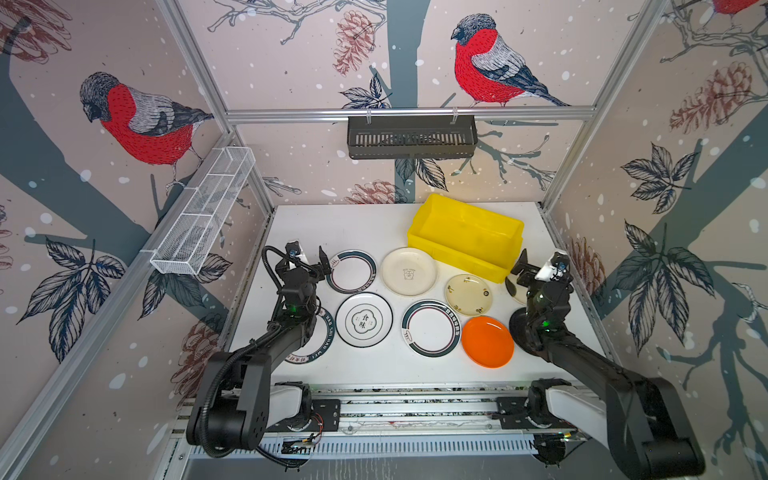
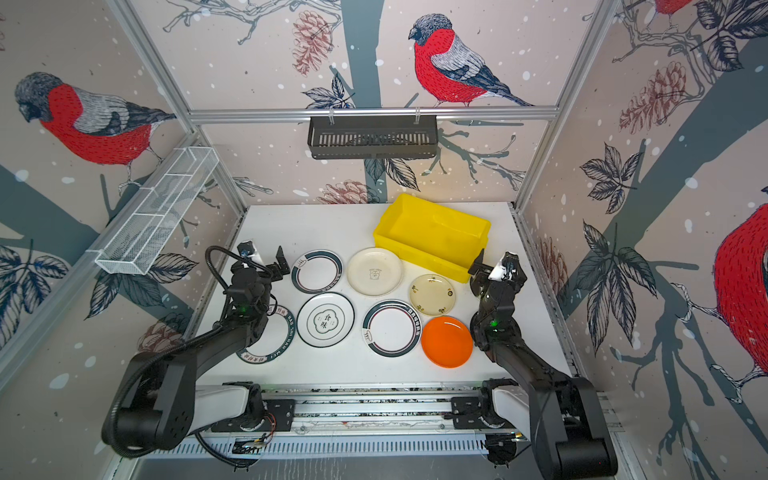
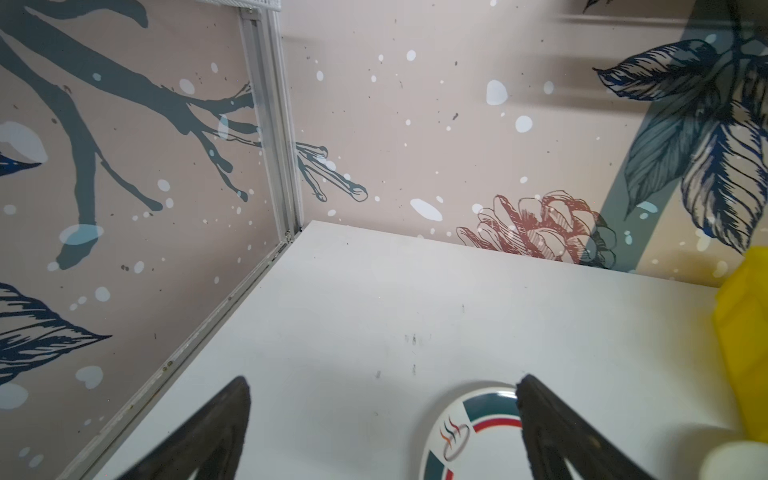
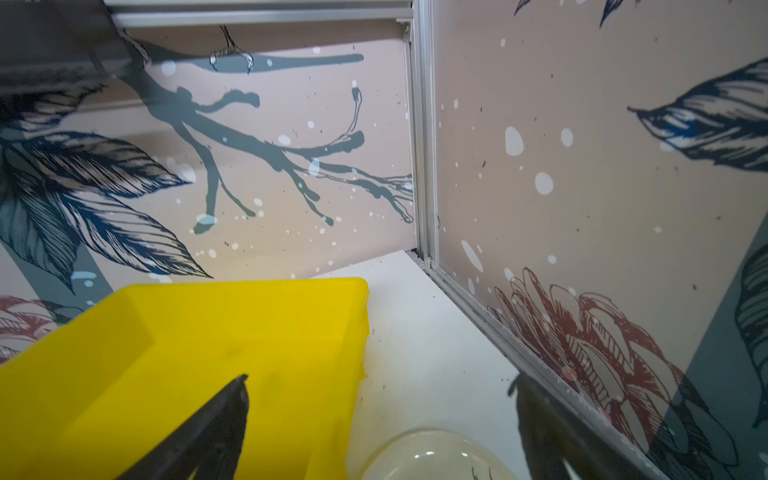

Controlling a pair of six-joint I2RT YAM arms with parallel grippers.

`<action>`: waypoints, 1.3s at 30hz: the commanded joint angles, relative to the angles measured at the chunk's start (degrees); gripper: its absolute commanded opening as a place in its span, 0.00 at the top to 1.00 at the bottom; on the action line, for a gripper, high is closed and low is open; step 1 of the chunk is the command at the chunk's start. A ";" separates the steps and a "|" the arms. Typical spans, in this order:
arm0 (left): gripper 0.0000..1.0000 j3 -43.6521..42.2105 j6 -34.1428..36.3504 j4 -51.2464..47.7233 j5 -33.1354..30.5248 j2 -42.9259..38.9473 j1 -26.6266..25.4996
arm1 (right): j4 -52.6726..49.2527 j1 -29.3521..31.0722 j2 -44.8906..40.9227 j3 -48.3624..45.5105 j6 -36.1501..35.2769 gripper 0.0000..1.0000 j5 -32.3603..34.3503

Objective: Place the plates into the plastic bin on the countertop
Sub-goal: 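Reach the right gripper to the small cream character plate while the left arm moves forward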

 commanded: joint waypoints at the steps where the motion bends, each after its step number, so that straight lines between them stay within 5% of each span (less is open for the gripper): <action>1: 0.02 0.86 -2.17 -8.00 -6.27 -4.35 -3.59 | -20.29 0.08 -4.51 4.98 6.65 0.01 -3.55; 5: 0.01 -0.95 -2.39 -8.82 -7.72 -7.97 -6.83 | -34.70 0.08 -9.70 9.85 8.54 0.01 -9.60; 10: 0.01 -7.83 -1.34 3.58 -12.76 -8.21 -6.66 | -40.37 0.00 -14.75 8.26 15.75 0.01 -18.78; 20: 0.02 -1.96 -8.32 -10.41 -6.37 -7.86 -6.84 | -52.24 0.26 -12.63 6.57 18.63 0.01 -34.80; 25: 0.02 0.92 -12.43 -17.18 2.94 -6.50 -10.00 | -60.93 0.61 -11.29 7.31 20.35 0.00 -34.78; 39: 0.02 5.29 -10.83 -15.86 10.63 1.83 -25.92 | -70.52 5.71 -8.25 6.70 28.69 0.03 -29.31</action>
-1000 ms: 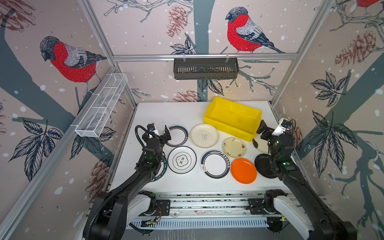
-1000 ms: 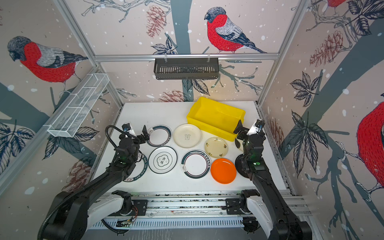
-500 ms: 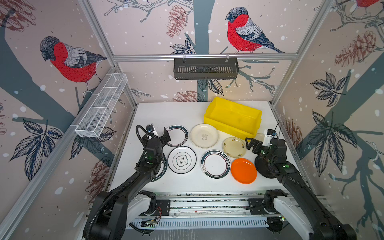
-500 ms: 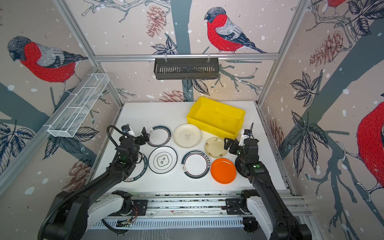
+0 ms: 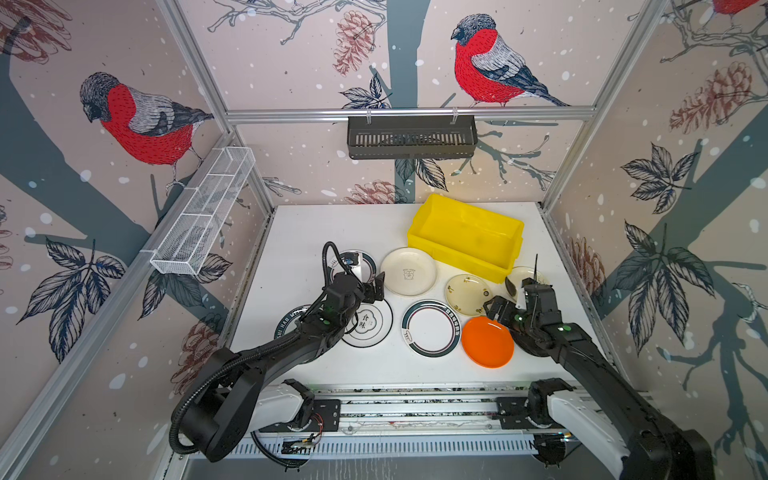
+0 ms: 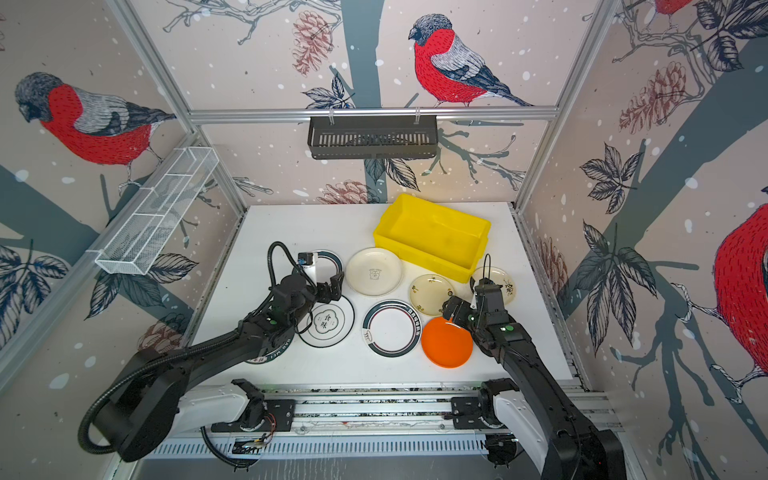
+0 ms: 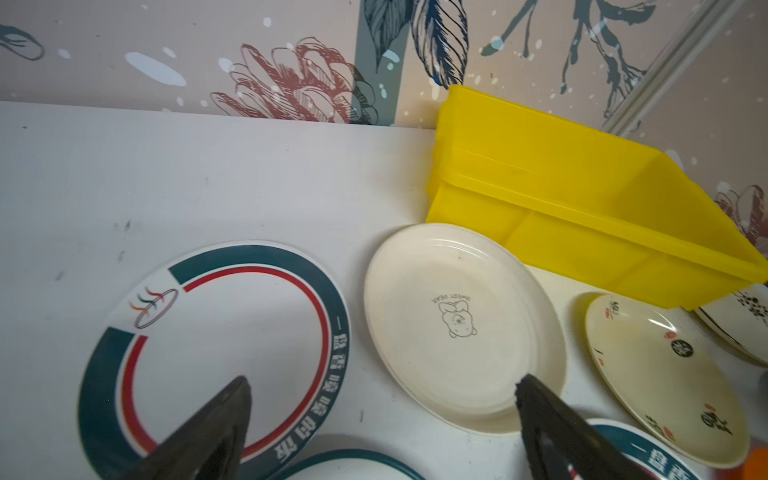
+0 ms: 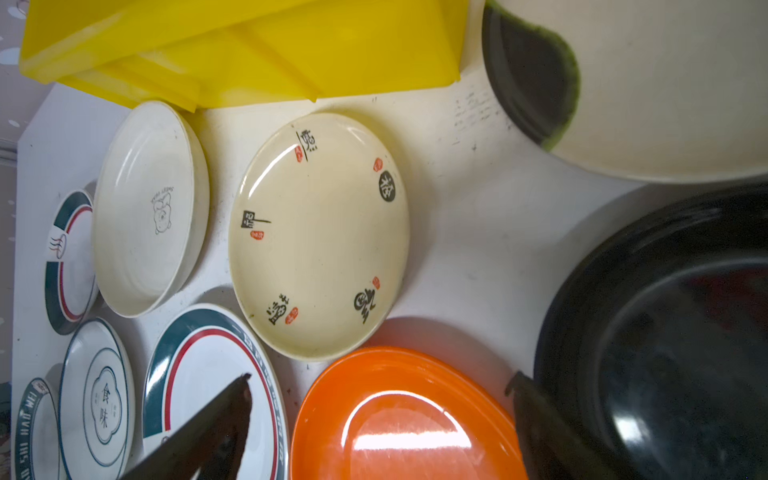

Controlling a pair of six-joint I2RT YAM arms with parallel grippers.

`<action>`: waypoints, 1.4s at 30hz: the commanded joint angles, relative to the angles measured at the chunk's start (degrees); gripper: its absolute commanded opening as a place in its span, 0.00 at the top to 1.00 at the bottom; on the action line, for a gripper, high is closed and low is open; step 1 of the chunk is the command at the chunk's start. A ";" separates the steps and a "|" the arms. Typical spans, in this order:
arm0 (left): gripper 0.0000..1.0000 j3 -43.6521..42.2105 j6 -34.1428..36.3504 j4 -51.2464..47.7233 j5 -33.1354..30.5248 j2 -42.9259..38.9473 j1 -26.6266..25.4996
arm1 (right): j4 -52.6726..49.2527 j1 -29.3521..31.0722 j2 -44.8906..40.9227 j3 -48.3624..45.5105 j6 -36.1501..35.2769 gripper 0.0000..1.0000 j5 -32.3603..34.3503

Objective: Place the plates into the plastic bin on the countertop
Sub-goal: 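Reach the right gripper to the small cream character plate while the left arm moves forward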

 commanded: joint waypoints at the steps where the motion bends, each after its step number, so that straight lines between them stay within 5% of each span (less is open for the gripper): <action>1: 0.02 0.23 -0.07 1.93 2.79 -0.06 -1.47 | -2.12 1.36 0.28 0.25 2.12 0.03 2.79; 12: 0.02 -1.53 -0.45 5.97 8.87 0.06 -1.90 | 10.69 0.72 8.69 2.01 2.46 0.10 -3.77; 24: 0.02 -2.70 0.25 9.08 14.40 -0.72 -1.90 | 13.75 -2.85 20.84 5.51 -2.53 0.37 -2.94; 34: 0.02 -3.13 -0.30 10.01 15.84 -0.84 -1.90 | 18.65 -3.52 21.63 4.45 -2.44 0.40 -3.71; 42: 0.02 -3.23 -0.61 10.57 16.33 -0.25 -1.90 | 23.10 -4.90 25.89 3.23 -2.43 0.57 -7.73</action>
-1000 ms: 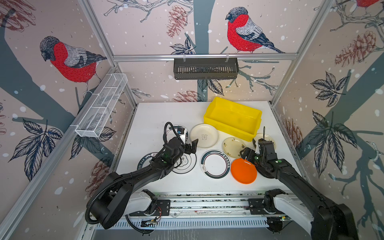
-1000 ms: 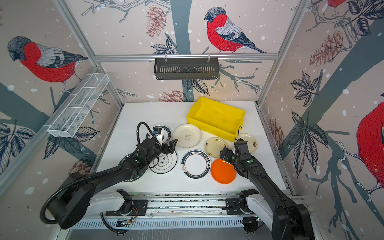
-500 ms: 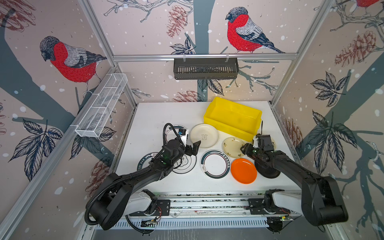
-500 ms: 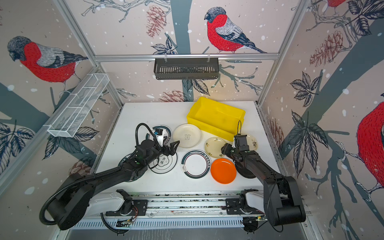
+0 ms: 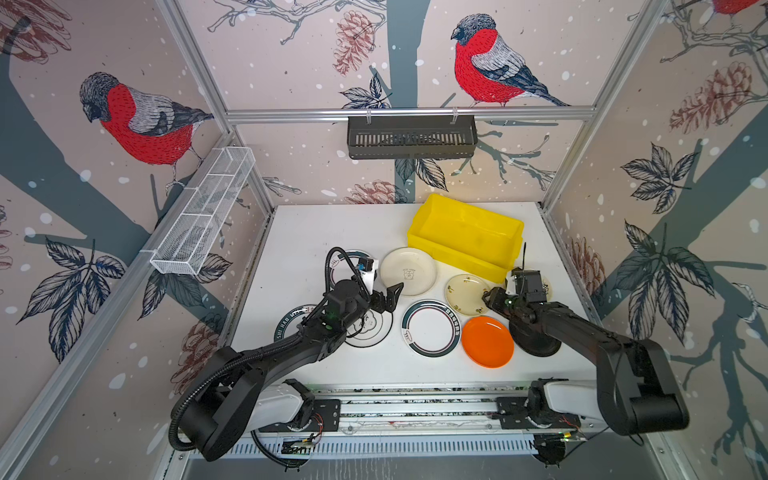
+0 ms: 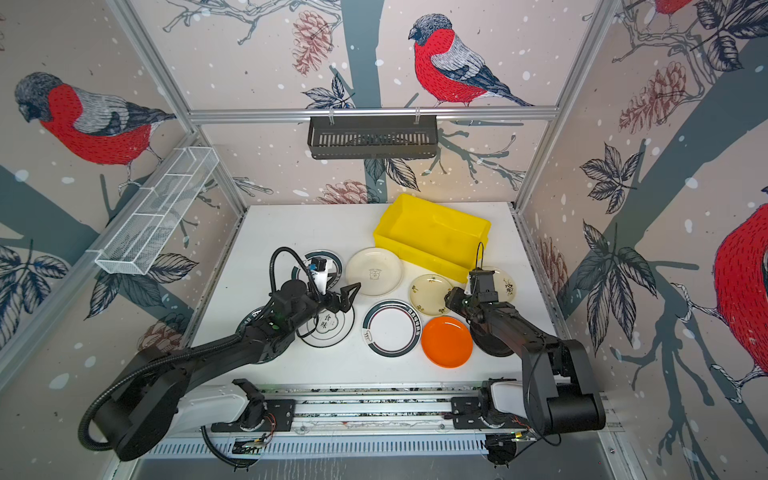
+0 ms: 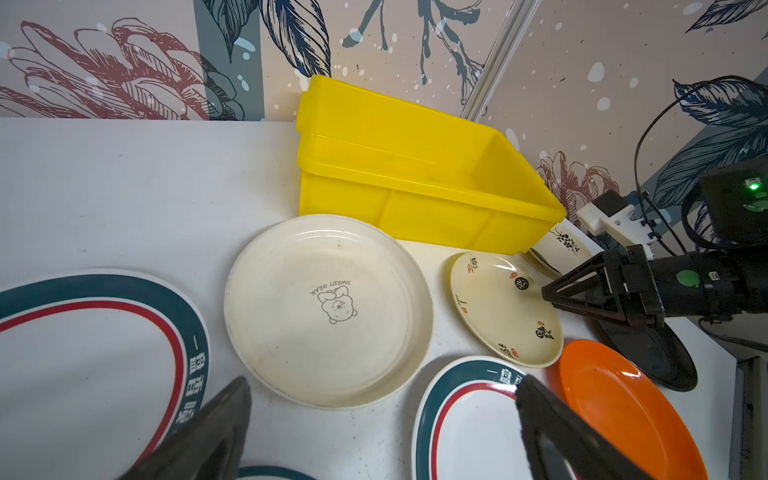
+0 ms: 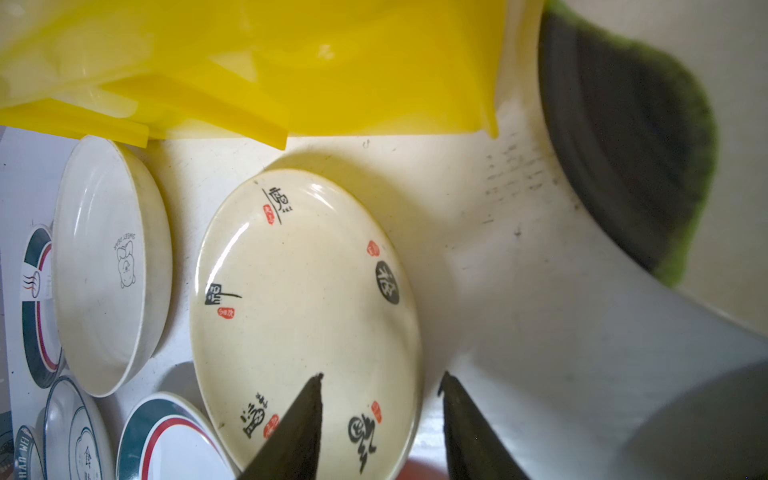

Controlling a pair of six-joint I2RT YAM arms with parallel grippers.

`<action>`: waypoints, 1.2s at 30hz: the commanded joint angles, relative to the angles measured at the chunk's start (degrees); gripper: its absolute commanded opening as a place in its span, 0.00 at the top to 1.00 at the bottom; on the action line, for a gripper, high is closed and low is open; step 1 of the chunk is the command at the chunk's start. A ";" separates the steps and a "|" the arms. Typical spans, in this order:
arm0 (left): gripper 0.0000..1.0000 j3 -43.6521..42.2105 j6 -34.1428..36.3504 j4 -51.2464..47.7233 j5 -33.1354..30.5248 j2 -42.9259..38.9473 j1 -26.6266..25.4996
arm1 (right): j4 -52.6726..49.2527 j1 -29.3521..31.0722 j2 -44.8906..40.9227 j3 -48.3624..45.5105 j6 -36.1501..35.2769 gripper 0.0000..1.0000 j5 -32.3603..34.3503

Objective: Place the plates into the plastic bin on the countertop
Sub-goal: 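Reach the right gripper to the small cream character plate while the left arm moves forward, then close the right gripper on the rim of the small cream character plate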

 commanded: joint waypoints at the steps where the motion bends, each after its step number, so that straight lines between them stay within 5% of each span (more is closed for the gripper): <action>1: 0.02 -0.07 -0.47 3.44 0.99 0.25 0.03 | 4.07 -0.48 0.84 -0.62 -0.47 0.57 -2.14; 23: 0.02 0.80 -0.74 3.23 3.44 0.91 0.03 | 11.84 -3.56 6.89 -3.54 1.99 0.89 -4.47; 36: 0.02 0.79 -0.82 3.40 3.91 1.40 0.03 | 9.31 -4.00 0.68 -3.71 2.17 0.95 -1.26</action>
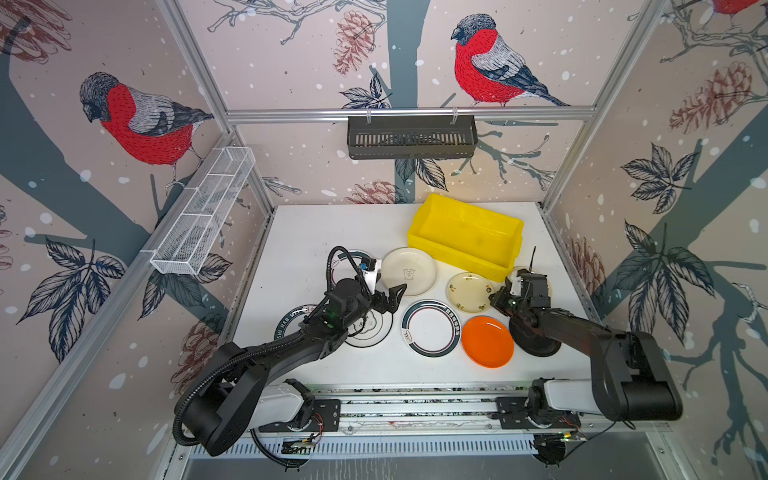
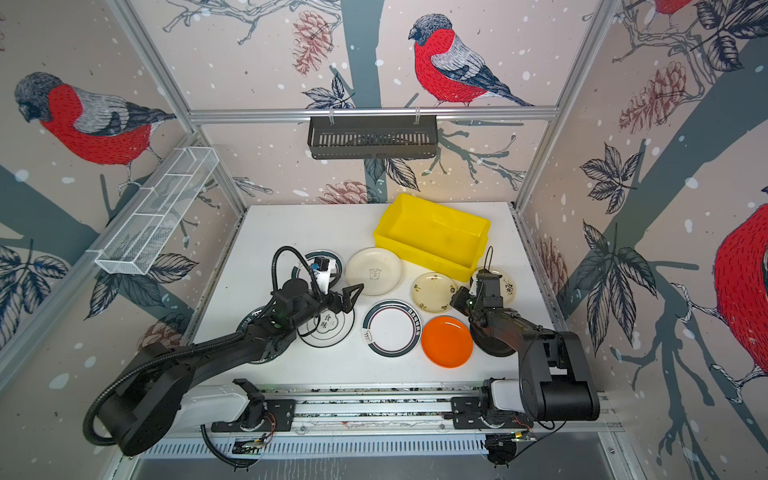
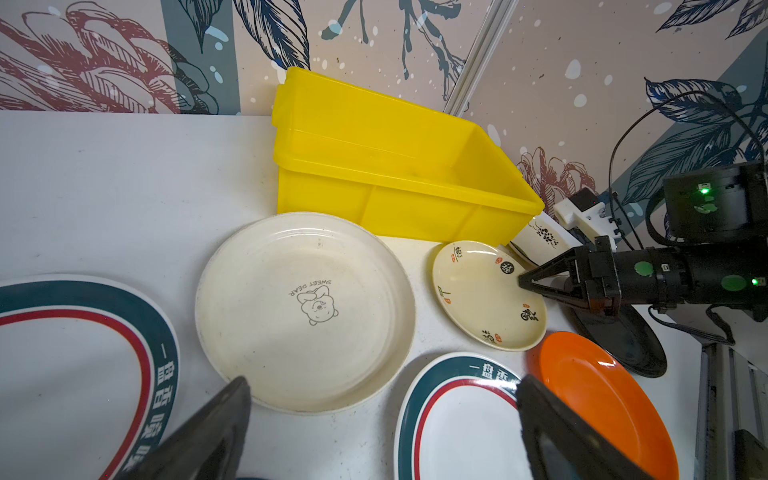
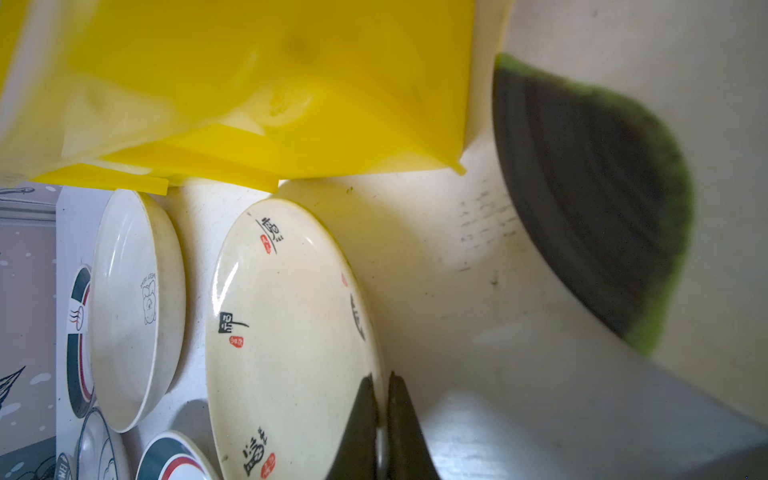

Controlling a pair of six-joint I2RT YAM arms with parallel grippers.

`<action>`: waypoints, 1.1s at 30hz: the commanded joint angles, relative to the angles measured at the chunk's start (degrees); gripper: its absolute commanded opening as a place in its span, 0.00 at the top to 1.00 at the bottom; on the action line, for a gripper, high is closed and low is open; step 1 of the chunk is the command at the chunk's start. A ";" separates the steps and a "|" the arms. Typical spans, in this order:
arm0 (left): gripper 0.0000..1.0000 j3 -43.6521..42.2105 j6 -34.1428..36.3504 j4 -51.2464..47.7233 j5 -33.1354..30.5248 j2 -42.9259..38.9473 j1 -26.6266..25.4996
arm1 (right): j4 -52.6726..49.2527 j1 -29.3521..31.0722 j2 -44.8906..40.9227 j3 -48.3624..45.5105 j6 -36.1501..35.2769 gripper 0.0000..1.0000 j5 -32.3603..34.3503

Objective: Place the plates into the plastic bin on the countertop
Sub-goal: 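Close the right gripper on the rim of the small cream character plate, then lift the plate with the right gripper and lower it into the yellow bin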

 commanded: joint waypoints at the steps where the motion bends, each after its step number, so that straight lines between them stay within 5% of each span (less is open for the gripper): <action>1: 0.02 0.19 -0.34 2.49 0.80 0.07 0.01 | -0.97 0.02 -1.42 -0.01 0.41 0.96 0.67; 16: 0.02 0.89 -1.57 4.29 4.85 2.83 0.03 | -3.70 2.03 -9.60 1.07 0.62 1.00 -2.37; 33: 0.02 0.25 -3.14 8.37 10.45 4.00 0.02 | -6.51 5.16 -13.51 13.55 -4.23 1.00 -3.05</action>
